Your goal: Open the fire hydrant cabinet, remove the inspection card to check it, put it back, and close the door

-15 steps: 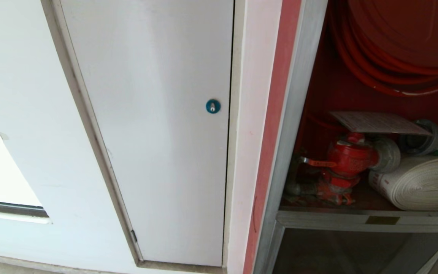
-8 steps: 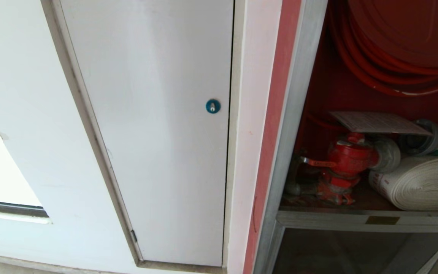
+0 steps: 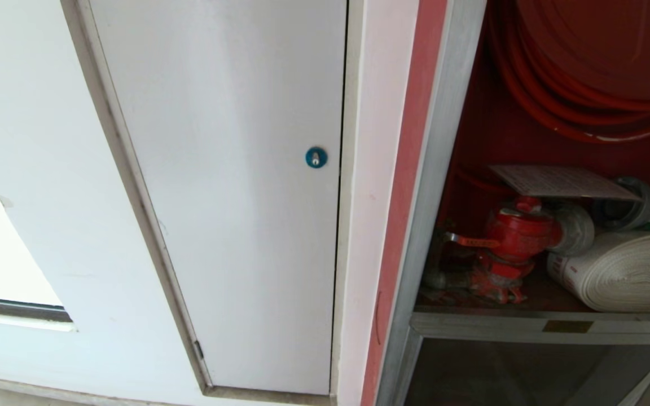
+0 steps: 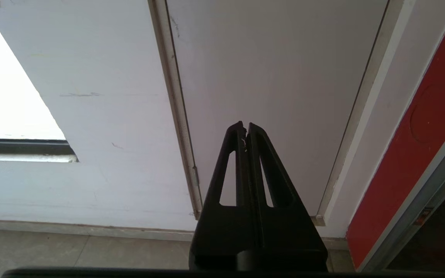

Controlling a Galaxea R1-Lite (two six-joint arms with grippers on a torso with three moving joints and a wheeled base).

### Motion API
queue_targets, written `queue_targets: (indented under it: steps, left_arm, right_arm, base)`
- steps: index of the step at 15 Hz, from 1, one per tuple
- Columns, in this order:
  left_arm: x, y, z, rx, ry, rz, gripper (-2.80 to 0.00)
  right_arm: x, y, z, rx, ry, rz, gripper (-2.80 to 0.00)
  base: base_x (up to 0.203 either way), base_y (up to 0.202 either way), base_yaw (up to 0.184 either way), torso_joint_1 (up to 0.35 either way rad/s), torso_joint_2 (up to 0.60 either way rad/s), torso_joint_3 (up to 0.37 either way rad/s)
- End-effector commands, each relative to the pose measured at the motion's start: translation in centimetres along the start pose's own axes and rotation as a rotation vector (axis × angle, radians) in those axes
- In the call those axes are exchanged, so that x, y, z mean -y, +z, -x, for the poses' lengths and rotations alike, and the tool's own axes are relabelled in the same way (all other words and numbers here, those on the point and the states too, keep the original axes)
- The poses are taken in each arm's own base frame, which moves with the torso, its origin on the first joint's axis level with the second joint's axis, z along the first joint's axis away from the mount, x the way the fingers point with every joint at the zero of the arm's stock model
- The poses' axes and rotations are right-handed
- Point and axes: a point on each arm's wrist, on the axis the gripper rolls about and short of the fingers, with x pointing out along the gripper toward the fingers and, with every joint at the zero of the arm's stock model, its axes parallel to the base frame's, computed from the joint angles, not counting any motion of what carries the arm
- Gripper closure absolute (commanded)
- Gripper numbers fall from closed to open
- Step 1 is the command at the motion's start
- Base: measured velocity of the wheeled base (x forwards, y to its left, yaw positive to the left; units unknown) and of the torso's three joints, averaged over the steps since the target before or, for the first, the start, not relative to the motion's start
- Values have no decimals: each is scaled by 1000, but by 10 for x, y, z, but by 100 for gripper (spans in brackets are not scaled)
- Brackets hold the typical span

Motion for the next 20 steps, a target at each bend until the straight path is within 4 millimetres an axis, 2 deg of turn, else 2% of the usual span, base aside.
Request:
queue_targets:
  steps: [1, 20]
  left_arm:
    - [0, -2, -1, -8, 1, 0, 0]
    - [0, -2, -1, -6, 1, 1, 0]
  right_arm:
    - [0, 0, 0, -1, 1, 0, 0]
    - [0, 0, 0, -2, -5, -18, 0]
  base:
    - [0, 0, 0, 0, 0, 0]
    - [0, 0, 0, 0, 0, 0]
